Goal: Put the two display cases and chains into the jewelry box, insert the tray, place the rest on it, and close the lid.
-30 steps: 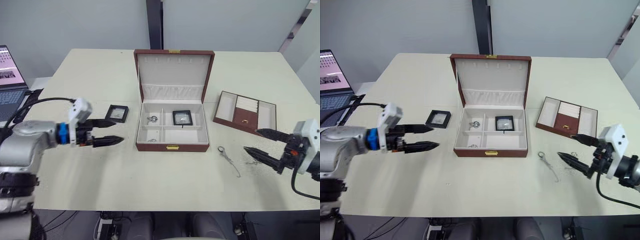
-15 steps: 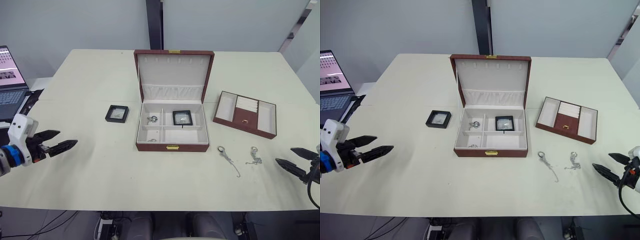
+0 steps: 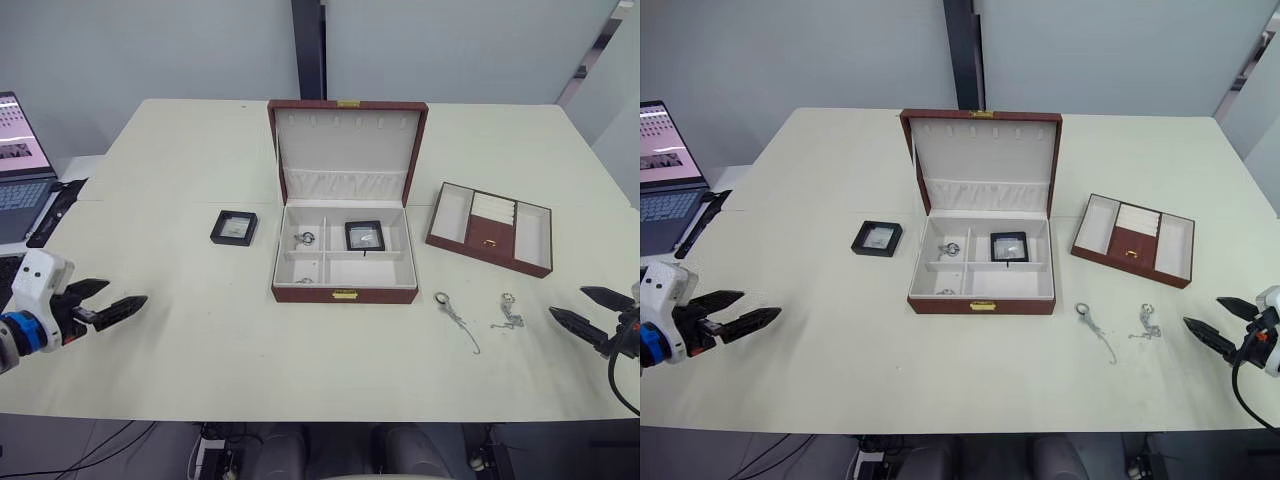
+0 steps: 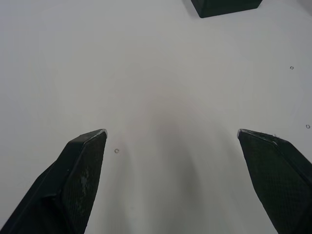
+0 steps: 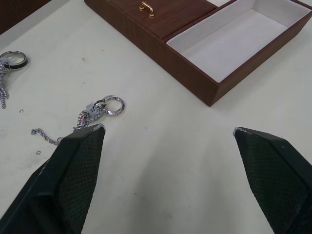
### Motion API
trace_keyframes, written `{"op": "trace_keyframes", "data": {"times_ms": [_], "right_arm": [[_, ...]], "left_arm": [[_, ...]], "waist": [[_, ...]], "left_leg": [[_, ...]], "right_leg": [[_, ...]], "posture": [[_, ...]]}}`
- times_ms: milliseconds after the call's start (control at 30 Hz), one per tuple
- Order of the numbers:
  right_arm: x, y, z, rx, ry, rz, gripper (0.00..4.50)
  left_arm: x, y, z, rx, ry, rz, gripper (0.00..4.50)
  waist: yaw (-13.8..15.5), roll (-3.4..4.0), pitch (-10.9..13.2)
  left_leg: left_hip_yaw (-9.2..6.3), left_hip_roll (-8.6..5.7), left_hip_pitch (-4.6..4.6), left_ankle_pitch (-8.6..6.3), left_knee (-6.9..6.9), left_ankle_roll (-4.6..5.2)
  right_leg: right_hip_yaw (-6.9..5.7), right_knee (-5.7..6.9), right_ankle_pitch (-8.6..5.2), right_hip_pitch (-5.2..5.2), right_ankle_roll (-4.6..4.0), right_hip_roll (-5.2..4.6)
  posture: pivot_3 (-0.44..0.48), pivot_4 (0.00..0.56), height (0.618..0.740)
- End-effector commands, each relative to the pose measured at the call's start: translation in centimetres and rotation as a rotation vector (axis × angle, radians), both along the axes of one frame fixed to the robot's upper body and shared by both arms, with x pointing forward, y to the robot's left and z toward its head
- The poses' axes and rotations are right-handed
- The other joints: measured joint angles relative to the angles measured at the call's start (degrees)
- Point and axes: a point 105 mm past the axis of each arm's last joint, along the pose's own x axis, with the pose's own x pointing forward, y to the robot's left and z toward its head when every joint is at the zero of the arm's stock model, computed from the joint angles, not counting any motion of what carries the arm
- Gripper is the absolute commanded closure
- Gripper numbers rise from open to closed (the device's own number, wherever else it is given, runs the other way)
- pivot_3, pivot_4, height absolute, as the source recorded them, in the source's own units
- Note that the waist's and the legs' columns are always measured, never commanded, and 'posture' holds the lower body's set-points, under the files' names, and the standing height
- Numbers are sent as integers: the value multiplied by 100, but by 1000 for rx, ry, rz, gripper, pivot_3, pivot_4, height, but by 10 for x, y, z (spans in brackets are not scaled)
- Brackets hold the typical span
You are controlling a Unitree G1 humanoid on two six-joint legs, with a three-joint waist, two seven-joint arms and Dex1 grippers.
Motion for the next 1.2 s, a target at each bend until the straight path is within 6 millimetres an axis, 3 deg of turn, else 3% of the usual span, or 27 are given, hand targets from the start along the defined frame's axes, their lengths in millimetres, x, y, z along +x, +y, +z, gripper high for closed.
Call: {"op": "trace_keyframes", "data": {"times_ms": [33, 233, 300, 367, 467, 600, 767, 1000, 1200], "right_arm": [[4, -3, 12, -18, -36, 3, 0], [8, 6, 20, -3, -50, 51, 0], [12, 18, 34, 43, -86, 89, 0], [13, 37, 45, 44, -101, 165, 0], [10, 87, 73, 94, -167, 330, 0], [-1, 145, 94, 133, -206, 518, 0], [-14, 191, 112, 124, -257, 655, 0], [-23, 208, 123, 112, -298, 662, 0], [-30, 212, 119, 147, -285, 626, 0]], "left_arm": [[1, 5, 22, 64, -73, 3, 43], [7, -5, 22, 113, -76, -58, 43], [15, -14, 26, 132, -76, -114, 43], [22, -26, 29, 158, -66, -196, 43], [38, -50, 33, 194, -46, -354, 43], [59, -71, 34, 232, -19, -498, 43], [84, -87, 27, 293, 25, -616, 43], [111, -100, 21, 341, 28, -659, 43], [128, -115, 28, 341, -33, -668, 43]], "waist": [[-1, 0, 0], [0, 0, 0], [0, 1, 0], [2, 1, 0], [9, 3, 1], [13, 4, 0], [14, 3, 1], [14, -5, 3], [13, -8, 2]], "left_leg": [[0, -1, 0, 0, 0, 0], [0, 0, 0, 0, 0, 0], [0, 0, -1, 0, 0, 0], [1, -2, -1, 0, 1, 0], [-1, -2, -2, 0, 1, 0], [-3, -4, -9, 1, 2, -1], [-2, -7, -21, 1, 9, 0], [-3, -9, -43, 0, 15, 0], [-2, -10, -44, 1, 19, 1]], "right_leg": [[0, 0, 0, -1, 0, 0], [0, 0, 0, -1, 0, 0], [0, 0, 0, -1, 0, 0], [0, 3, 0, 0, 0, 0], [-3, 4, 0, 0, 0, 2], [-9, 2, 0, -2, 0, 22], [-13, 4, 0, -13, 0, 29], [-20, 8, 0, -35, 0, 30], [-20, 16, 0, -38, 0, 28]], "posture": [[0, 150, 740], [0, 150, 740], [0, 150, 740], [0, 150, 740], [0, 150, 740], [0, 150, 740], [0, 150, 740], [0, 150, 740], [0, 150, 740]]}}
